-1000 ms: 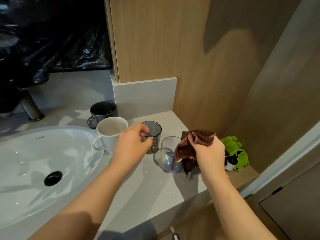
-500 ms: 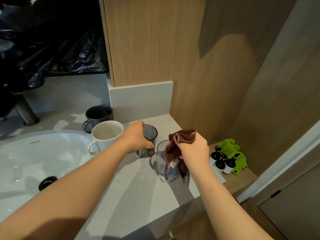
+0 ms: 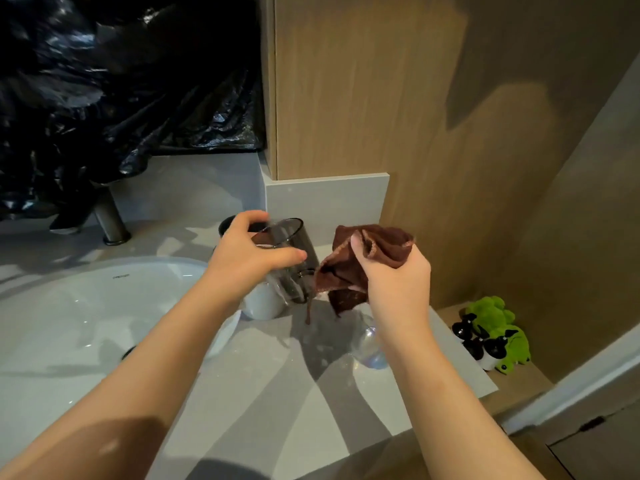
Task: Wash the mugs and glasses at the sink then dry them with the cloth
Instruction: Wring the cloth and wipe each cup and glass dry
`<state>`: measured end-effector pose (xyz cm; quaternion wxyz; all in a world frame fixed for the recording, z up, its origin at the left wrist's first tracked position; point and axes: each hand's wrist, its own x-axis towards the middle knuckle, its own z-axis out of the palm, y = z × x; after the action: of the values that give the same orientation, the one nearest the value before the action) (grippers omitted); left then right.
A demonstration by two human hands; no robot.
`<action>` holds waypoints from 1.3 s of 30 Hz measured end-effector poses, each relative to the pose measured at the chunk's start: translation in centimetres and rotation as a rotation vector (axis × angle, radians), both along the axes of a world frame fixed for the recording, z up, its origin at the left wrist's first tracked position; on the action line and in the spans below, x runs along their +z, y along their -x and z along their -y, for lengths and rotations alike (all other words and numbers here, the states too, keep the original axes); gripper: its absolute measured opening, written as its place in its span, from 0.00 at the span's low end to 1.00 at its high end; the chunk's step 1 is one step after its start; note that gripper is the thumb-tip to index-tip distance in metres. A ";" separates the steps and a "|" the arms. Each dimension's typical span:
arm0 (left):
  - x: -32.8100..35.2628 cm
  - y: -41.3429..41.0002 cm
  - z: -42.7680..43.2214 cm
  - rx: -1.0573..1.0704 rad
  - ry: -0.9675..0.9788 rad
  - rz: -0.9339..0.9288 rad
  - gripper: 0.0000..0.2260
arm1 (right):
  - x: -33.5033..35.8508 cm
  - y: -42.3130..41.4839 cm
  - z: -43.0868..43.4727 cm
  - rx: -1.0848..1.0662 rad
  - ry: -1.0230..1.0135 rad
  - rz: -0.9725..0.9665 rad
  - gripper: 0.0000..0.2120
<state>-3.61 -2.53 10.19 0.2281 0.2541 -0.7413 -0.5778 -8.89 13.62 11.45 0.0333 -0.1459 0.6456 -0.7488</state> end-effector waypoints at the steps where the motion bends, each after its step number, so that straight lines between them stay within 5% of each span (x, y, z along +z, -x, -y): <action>1: 0.1 -0.7 0.8 0.008 -0.066 -0.029 0.37 | 0.0 -0.8 1.2 0.031 0.027 0.029 0.09; 9: -2.1 -6.9 8.4 0.204 -0.386 -0.164 0.31 | -2.0 -7.3 10.9 0.438 -0.052 0.107 0.08; 11: -3.1 -8.6 10.1 0.254 -0.474 -0.174 0.27 | -2.7 -9.1 13.0 0.592 -0.139 0.083 0.13; 15: -4.9 -11.7 13.4 0.335 -0.630 -0.182 0.31 | -4.2 -11.6 16.6 0.901 -0.481 0.033 0.44; 17: -5.2 -13.2 14.6 0.350 -0.612 -0.129 0.20 | -4.2 -12.5 17.7 1.021 -0.566 0.051 0.42; 24: -6.5 -15.6 14.4 0.094 -0.744 -0.071 0.15 | -5.2 -14.0 23.2 0.599 -0.374 -0.035 0.18; 31: -7.2 -15.2 19.1 0.241 -0.813 -0.120 0.27 | -7.2 -15.9 24.7 0.760 -0.663 -0.276 0.22; 34: -7.6 -14.6 19.0 0.150 -0.825 -0.105 0.23 | -6.4 -14.6 26.1 0.626 -0.495 -0.133 0.15; 37: -8.1 -14.2 18.1 0.126 -0.771 -0.049 0.21 | -6.1 -13.0 27.1 0.587 -0.425 0.096 0.18; 39: -8.5 -14.4 18.3 0.158 -0.807 -0.038 0.21 | -6.7 -13.4 26.7 0.649 -0.538 -0.030 0.20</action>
<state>10.82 -20.80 1.69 0.1677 0.3687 -0.4291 -0.8073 4.54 -13.11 4.70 0.2951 -0.3386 0.7391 -0.5020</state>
